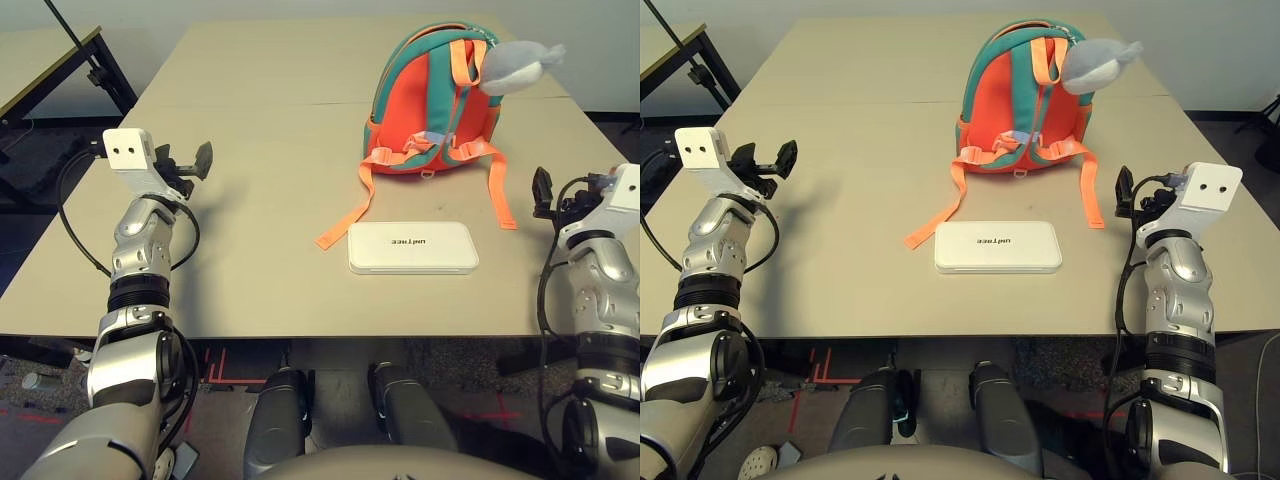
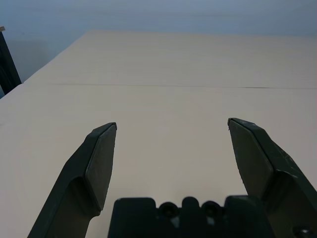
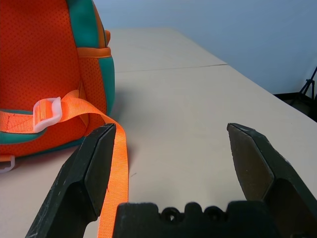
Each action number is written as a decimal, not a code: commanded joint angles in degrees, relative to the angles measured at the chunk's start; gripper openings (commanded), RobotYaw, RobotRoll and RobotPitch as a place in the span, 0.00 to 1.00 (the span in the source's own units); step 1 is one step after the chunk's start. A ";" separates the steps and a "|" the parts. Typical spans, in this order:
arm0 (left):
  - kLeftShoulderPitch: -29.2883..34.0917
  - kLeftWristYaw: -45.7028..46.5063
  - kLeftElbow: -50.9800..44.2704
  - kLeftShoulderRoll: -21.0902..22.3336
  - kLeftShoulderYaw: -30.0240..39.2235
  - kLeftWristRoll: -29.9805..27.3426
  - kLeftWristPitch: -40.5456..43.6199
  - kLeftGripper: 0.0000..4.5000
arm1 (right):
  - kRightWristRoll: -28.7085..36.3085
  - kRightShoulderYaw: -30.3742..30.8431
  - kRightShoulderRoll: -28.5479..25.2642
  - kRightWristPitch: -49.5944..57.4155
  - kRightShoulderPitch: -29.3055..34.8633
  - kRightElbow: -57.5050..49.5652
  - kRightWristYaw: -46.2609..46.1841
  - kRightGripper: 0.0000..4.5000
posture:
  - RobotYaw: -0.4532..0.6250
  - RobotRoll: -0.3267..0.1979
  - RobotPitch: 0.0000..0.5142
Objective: Put the pencil case into the backpack and zip it.
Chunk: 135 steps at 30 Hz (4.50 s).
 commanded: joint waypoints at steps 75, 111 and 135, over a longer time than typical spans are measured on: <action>-3.34 1.02 -16.86 -14.56 2.10 -26.90 93.70 1.00 | -9.57 11.06 -10.79 2.78 9.68 -14.27 16.71 1.00 | 0.14 0.62 0.16; -6.22 -8.66 -0.31 -11.18 -3.53 -20.75 86.58 1.00 | -9.79 13.03 -13.72 5.41 10.97 -15.20 22.99 1.00 | 0.14 0.62 0.19; -6.40 -8.34 -0.19 -11.93 -2.59 -20.80 86.20 1.00 | -15.34 24.81 -12.85 7.34 6.01 -9.49 30.31 0.00 | 0.15 0.62 0.20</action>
